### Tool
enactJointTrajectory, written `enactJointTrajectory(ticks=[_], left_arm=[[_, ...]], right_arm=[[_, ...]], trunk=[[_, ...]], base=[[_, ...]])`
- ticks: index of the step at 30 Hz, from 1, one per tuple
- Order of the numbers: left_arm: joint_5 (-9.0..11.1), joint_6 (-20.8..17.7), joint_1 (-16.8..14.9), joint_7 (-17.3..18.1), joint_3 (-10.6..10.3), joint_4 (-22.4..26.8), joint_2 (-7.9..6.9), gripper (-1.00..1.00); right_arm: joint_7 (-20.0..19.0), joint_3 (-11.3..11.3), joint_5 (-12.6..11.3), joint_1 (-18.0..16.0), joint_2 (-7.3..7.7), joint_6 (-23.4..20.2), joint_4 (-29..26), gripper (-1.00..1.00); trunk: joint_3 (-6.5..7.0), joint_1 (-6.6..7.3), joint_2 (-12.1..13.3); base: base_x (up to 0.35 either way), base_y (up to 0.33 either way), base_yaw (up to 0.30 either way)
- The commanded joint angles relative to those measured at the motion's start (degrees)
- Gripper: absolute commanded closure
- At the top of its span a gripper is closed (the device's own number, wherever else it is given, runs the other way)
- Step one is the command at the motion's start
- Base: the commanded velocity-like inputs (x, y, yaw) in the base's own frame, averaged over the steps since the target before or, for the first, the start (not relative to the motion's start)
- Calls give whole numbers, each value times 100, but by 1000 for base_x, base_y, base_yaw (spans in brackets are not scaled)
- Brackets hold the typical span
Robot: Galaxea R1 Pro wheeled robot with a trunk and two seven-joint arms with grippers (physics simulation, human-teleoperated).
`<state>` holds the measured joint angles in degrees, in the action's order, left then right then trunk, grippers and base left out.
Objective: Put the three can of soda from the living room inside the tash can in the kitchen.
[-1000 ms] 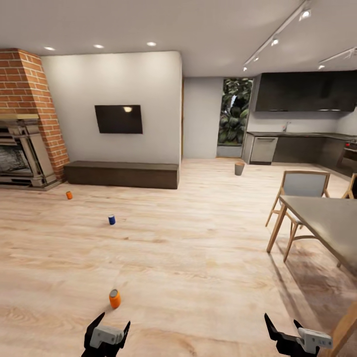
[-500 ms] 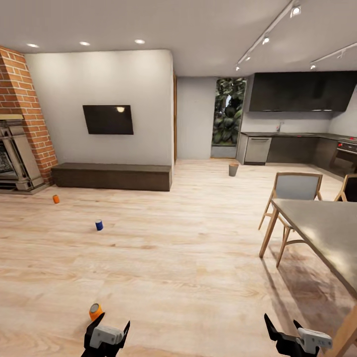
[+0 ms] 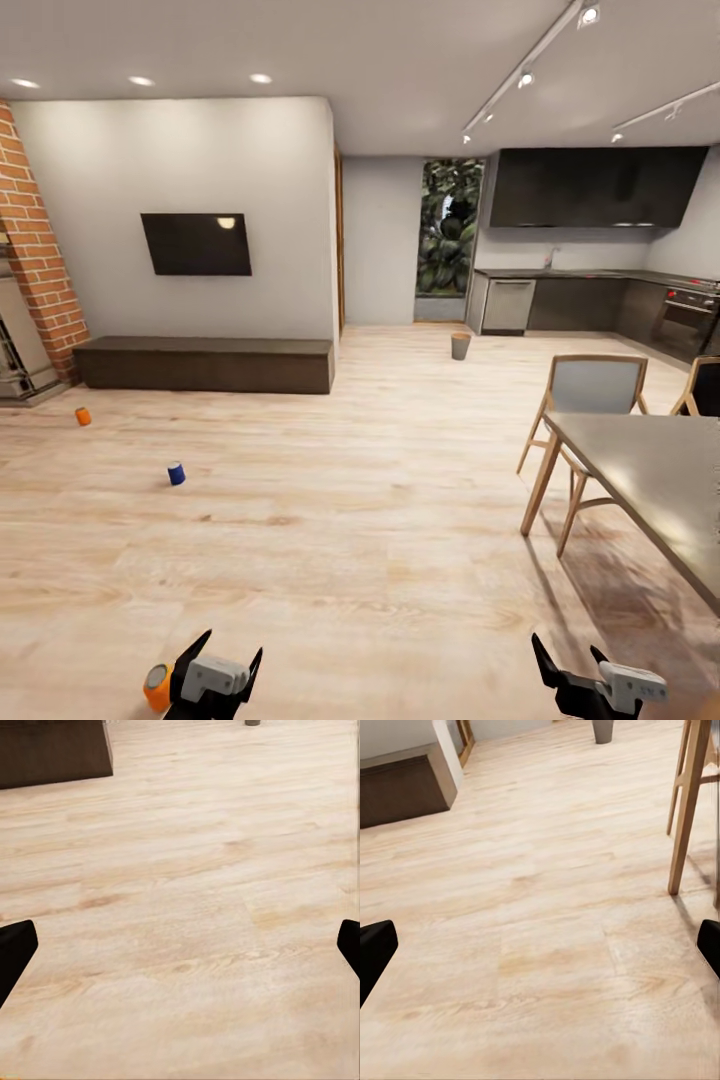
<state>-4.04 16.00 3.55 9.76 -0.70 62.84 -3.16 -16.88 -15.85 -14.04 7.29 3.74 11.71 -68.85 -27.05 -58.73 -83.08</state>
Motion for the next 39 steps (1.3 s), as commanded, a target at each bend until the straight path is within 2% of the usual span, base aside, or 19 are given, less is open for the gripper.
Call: enactJointTrajectory(ticks=[1,7,29,39], left_arm=[[0,0,-1,0,0,0,0,-100],[-1,5,-2,-7,0,0,0,-100],[5,0,-3,-7,1,8,0,-100],[8,-1,-3,-17,8,9,0,-100]], right_arm=[[0,1,-1,0,-1,1,1,-100],[-1,-3,6,0,-4,5,1,-100],[-66,11,62,0,-2,6,24,-100],[-63,12,46,0,-4,6,29,-100]], trunk=[[6,0,0],[33,0,0],[38,0,0],[38,0,0]], base=[[323,0,-192],[324,0,-147],[324,0,-9],[324,0,-153]])
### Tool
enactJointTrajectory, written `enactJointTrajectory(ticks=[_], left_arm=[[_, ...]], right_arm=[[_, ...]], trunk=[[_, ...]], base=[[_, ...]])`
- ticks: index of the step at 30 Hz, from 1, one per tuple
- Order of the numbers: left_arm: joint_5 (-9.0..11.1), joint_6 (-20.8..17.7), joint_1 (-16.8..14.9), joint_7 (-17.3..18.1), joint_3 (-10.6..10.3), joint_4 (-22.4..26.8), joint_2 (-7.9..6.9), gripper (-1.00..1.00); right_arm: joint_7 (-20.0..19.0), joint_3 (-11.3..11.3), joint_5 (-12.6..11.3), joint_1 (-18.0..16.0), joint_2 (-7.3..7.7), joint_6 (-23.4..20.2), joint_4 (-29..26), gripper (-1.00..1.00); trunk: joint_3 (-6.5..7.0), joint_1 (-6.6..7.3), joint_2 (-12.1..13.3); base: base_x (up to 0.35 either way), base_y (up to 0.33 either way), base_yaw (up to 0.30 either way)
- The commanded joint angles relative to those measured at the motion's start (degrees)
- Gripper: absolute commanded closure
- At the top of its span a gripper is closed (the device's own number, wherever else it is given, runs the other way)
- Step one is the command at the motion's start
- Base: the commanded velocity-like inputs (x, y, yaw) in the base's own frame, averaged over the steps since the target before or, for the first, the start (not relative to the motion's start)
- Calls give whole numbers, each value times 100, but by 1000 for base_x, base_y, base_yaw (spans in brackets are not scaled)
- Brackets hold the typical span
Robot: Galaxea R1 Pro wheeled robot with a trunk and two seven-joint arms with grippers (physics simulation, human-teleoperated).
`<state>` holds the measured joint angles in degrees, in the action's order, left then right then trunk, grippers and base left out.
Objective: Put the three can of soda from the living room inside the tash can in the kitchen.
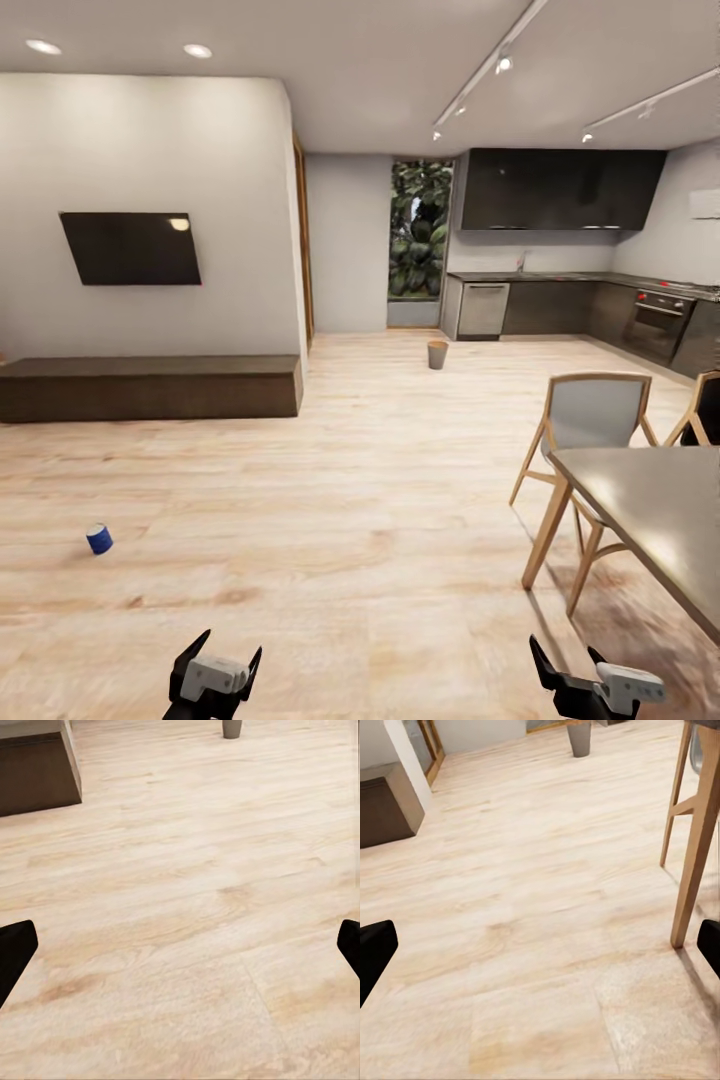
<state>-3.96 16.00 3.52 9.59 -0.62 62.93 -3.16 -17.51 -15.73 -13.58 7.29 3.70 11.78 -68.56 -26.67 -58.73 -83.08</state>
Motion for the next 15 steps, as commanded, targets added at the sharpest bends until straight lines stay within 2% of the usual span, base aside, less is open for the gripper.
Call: enactJointTrajectory(ticks=[1,15], left_arm=[[0,0,0,0,0,0,0,-100],[0,0,0,-1,7,0,3,-100]], right_arm=[[0,0,3,0,0,0,0,-100],[5,8,21,0,2,0,-14,-100]], trunk=[[0,0,0],[0,0,0]], base=[[324,0,-101],[324,0,-22]])
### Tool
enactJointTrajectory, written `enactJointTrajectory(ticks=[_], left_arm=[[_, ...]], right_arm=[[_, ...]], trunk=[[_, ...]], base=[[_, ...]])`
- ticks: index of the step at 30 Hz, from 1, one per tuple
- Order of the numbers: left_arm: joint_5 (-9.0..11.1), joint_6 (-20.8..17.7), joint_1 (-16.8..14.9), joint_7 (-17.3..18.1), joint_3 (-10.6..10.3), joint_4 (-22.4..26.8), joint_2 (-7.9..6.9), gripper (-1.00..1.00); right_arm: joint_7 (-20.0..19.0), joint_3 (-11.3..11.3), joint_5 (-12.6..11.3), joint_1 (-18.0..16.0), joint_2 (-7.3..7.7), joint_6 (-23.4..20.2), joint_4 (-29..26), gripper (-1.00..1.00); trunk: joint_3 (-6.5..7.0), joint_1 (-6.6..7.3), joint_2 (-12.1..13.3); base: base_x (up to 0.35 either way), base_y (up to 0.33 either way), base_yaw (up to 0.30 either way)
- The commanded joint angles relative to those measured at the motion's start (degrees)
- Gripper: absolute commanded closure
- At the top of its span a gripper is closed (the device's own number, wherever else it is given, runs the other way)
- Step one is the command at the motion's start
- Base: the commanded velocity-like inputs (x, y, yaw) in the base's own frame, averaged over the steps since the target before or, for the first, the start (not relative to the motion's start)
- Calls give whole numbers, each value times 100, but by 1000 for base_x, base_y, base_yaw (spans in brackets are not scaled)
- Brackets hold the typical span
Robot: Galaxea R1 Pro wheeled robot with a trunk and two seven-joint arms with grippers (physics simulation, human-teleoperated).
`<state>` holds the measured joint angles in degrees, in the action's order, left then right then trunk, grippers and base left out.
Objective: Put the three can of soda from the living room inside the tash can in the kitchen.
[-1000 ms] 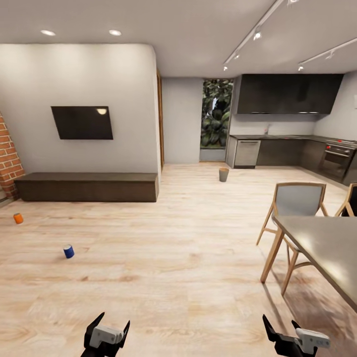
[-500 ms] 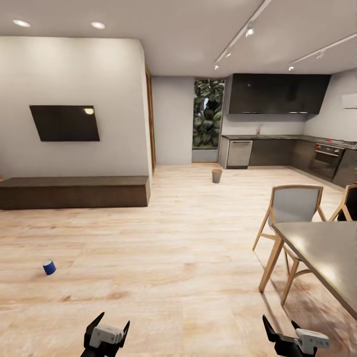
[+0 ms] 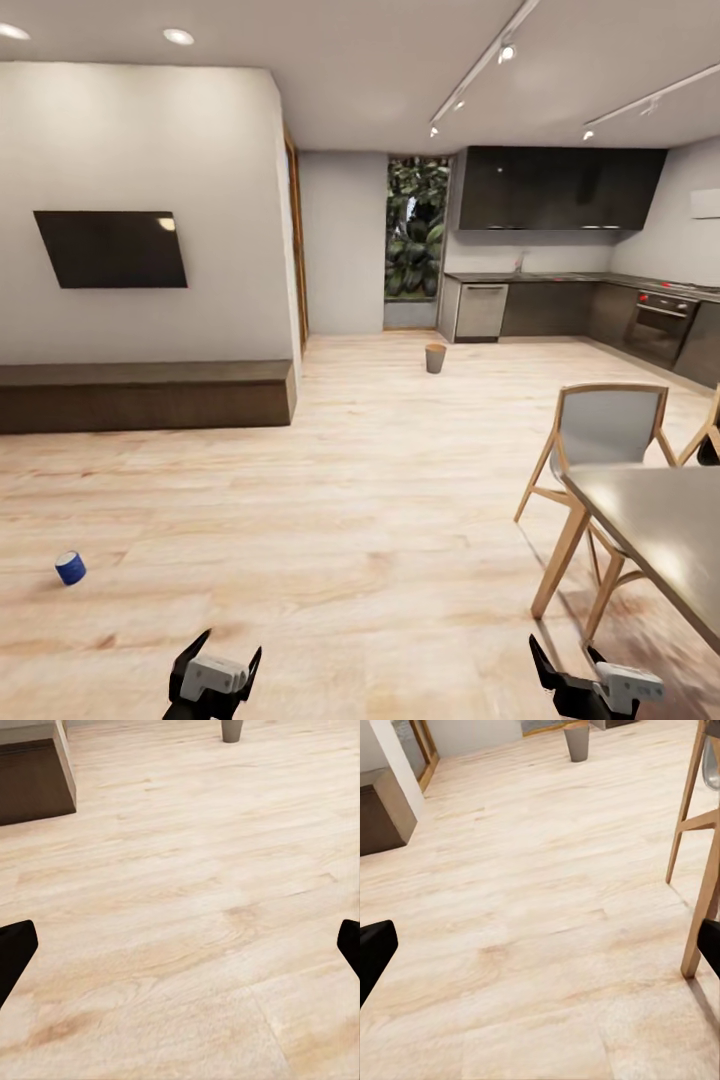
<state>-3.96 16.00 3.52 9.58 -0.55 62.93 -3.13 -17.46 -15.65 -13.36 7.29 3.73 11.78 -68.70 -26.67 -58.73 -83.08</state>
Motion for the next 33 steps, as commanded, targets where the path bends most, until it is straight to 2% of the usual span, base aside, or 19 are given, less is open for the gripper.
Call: enactJointTrajectory(ticks=[1,33], left_arm=[[0,0,1,0,0,0,3,-100],[0,0,0,0,-7,0,2,-100]], right_arm=[[-8,-4,0,0,-2,0,-2,-100],[-21,1,3,0,-3,8,-3,-100]], trunk=[[0,0,0],[0,0,0]], base=[[324,0,0],[324,0,0]])
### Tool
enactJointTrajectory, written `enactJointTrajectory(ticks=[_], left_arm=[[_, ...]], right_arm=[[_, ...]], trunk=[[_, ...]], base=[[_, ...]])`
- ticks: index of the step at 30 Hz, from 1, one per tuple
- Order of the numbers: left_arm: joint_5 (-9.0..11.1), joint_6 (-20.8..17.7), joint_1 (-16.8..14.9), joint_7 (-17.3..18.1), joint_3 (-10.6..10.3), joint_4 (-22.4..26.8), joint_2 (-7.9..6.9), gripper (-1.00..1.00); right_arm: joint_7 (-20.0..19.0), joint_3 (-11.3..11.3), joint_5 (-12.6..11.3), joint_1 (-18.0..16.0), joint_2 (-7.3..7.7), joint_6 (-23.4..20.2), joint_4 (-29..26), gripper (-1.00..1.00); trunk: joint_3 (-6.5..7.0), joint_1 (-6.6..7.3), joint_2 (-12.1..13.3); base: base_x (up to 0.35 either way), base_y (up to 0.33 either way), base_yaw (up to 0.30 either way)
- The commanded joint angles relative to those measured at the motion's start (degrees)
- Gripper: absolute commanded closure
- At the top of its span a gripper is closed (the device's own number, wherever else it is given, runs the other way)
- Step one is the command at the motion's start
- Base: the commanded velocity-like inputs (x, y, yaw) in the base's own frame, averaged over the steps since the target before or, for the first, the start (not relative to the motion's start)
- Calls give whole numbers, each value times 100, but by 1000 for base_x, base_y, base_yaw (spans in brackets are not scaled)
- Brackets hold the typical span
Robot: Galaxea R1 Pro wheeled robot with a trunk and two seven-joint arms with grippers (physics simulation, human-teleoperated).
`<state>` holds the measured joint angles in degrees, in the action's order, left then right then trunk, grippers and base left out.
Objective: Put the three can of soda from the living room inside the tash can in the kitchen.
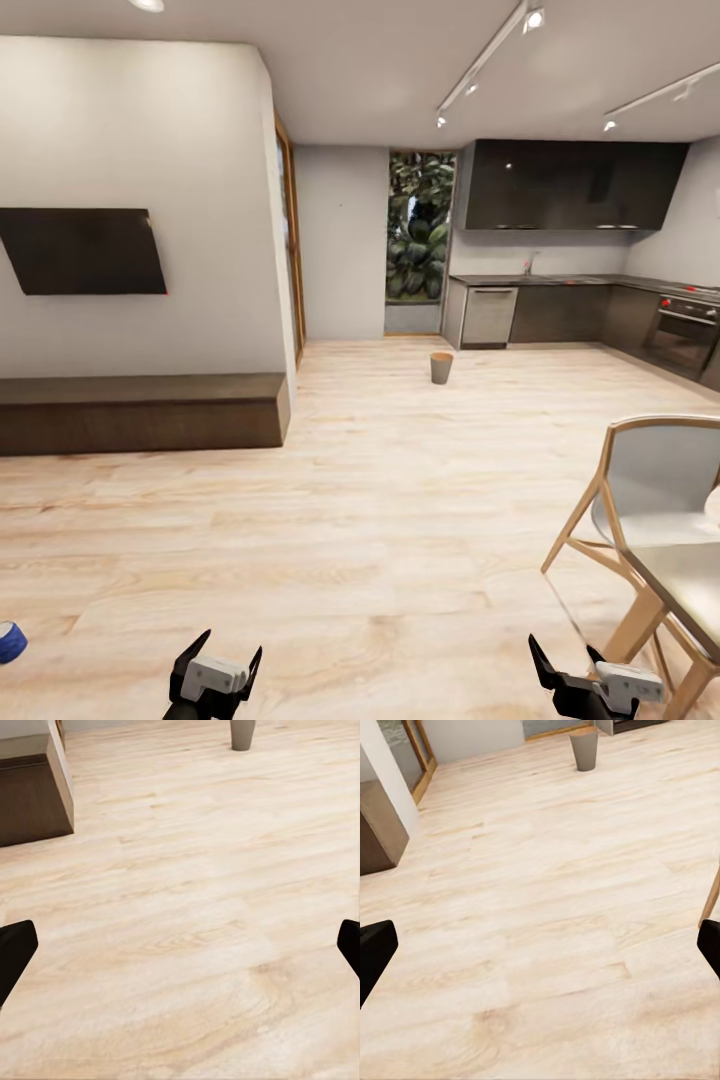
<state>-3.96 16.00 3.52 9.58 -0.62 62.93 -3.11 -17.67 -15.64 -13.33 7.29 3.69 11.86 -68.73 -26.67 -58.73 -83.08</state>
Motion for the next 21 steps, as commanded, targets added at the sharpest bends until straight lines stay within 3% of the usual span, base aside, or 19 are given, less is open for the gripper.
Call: enactJointTrajectory(ticks=[1,12,21], left_arm=[[0,0,0,0,0,0,1,-100],[0,0,0,0,0,0,0,-100],[0,0,0,0,-6,0,-4,-100]], right_arm=[[0,0,1,0,0,0,0,-100],[11,5,-2,0,0,-3,6,-100],[12,1,-3,0,0,-5,8,-100]], trunk=[[0,0,0],[2,0,0],[22,0,0]], base=[[324,0,0],[324,0,-8],[324,0,-144]])
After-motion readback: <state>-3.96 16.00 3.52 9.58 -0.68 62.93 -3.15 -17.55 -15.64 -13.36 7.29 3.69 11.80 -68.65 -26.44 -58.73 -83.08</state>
